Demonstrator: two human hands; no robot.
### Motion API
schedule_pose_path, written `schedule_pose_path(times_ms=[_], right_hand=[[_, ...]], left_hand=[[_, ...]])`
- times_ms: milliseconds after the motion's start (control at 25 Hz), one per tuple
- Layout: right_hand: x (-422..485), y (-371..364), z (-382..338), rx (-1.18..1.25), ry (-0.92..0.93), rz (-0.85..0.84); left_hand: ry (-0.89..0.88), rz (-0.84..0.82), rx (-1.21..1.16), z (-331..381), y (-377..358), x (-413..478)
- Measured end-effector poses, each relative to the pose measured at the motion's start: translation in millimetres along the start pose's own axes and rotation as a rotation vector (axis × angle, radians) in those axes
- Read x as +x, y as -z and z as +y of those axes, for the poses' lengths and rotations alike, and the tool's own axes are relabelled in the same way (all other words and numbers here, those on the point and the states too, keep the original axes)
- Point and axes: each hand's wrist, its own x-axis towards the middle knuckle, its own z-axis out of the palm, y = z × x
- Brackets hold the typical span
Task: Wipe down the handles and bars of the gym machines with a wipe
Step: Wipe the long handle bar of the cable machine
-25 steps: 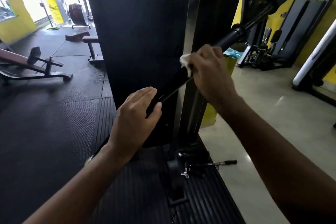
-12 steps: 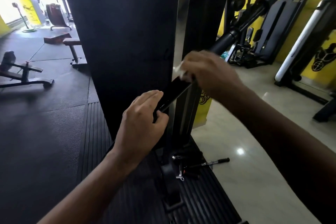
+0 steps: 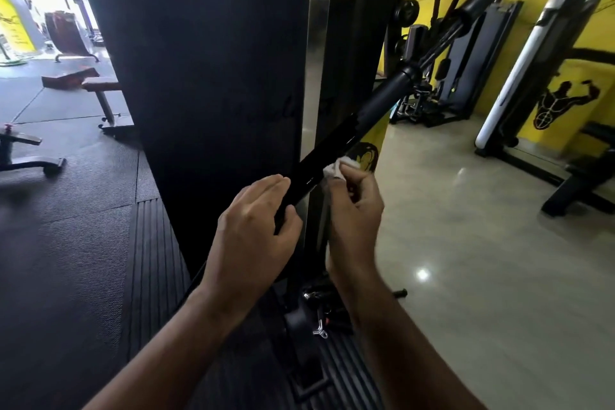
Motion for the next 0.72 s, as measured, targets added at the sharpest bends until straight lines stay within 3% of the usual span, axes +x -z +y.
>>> schedule_pose_path(times_ms=[40,120,240,400,520,600,720], right_hand=[[-10,-5,2,0.216,-0.197,-0.022],[-8,-8,0,0.482,-0.409,-0.12],[14,-14,-7,0.687,-0.453,-0.192],[21,-29,-6,0.729,-0.539,-0.183],[36,-27,-8,0.859,-0.505,-0.069],[37,-27,-7,0.777,-0.411,-0.029],[22,-22,8,0.322,-0.129,0.003]], left_hand=[[-0.006,0.004,0.008,-1,0,1],[-0.025,0.024,0.023,-6,2,2],[-0.057,0.039,0.039,-13,6,4],[-0.076,0.065,0.041,-15,8,6],[-0.078,0.051,0.027,-20,8,7],[-0.063,0.061,0.008,-21,6,6],[-0.049,0.079,-0.02,-23,4,6]])
